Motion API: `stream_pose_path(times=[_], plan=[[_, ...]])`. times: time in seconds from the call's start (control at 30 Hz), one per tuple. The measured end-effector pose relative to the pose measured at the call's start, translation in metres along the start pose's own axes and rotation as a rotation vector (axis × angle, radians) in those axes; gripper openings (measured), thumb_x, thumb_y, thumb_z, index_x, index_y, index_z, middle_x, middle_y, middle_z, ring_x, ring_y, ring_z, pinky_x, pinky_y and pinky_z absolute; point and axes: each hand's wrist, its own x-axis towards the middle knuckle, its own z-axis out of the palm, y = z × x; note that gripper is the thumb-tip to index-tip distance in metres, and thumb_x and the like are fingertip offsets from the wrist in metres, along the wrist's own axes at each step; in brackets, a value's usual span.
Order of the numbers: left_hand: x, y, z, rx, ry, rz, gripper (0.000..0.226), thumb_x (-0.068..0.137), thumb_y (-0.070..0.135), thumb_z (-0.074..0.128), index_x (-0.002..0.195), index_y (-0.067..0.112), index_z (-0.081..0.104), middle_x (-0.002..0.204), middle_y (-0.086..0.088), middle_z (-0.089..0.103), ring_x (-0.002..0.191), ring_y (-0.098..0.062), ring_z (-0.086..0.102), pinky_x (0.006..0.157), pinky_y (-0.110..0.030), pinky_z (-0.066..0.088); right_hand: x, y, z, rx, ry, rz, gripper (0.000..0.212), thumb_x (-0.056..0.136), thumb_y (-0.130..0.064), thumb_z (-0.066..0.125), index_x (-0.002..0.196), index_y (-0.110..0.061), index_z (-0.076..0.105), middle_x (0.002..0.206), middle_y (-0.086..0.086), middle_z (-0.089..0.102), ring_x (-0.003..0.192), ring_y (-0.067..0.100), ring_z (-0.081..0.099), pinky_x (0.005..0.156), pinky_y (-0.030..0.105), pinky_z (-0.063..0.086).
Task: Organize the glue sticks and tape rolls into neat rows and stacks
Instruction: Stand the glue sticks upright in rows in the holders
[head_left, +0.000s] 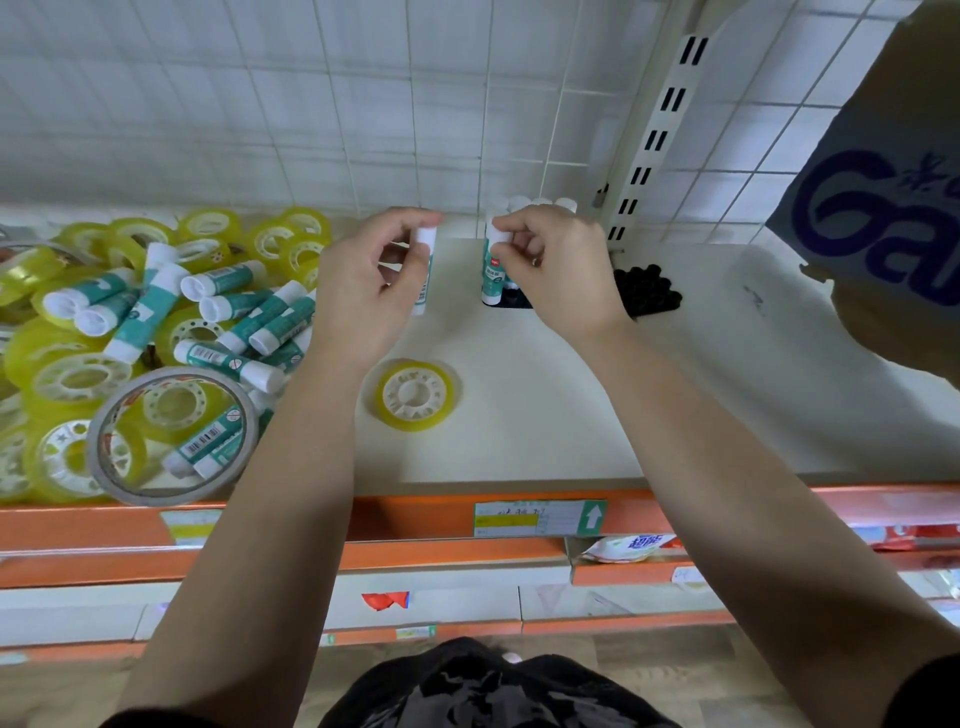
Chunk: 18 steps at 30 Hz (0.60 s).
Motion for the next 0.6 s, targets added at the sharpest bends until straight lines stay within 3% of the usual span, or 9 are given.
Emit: stream_pose_path(times=[0.3,0.47,0.6], plan=[[-0.001,-0.001,0.0,-0.038,0.013,-0.034,0.027,0.091,0.006,0.056,0.109,0.022,0.068,0.087,0.015,0.062,0.072,0.001,0.058,0.067,-0.014,0.046,0.0,-0.006,-0.007,0.012,-0.068,0.063,0.02,0.081,-0.005,0.067,0.1,-0.009,0.07,0.074,0.002,0.067,0.068,0.016,0.06,0.072,0.038,0.052],[-0.002,0.003,0.004,-0.092,0.001,-0.044,0.02,0.092,0.012,0.061,0.105,0.026,0.067,0.087,0.012,0.063,0.073,-0.004,0.059,0.066,-0.015,0.046,-0.006,-0.007,-0.01,0.063,-0.121,0.079,0.031,0.083,-0.002,0.066,0.113,-0.011,0.068,0.078,0.0,0.067,0.073,0.017,0.065,0.078,0.036,0.052],[0.001,0.005,0.005,-0.103,-0.049,-0.01,0.014,0.091,0.018,0.066,0.104,0.022,0.067,0.086,0.011,0.064,0.076,-0.011,0.062,0.072,-0.031,0.053,-0.012,-0.002,-0.018,0.068,-0.164,0.07,0.046,0.083,0.001,0.059,0.125,-0.016,0.063,0.084,0.002,0.067,0.074,0.018,0.063,0.077,0.031,0.052]])
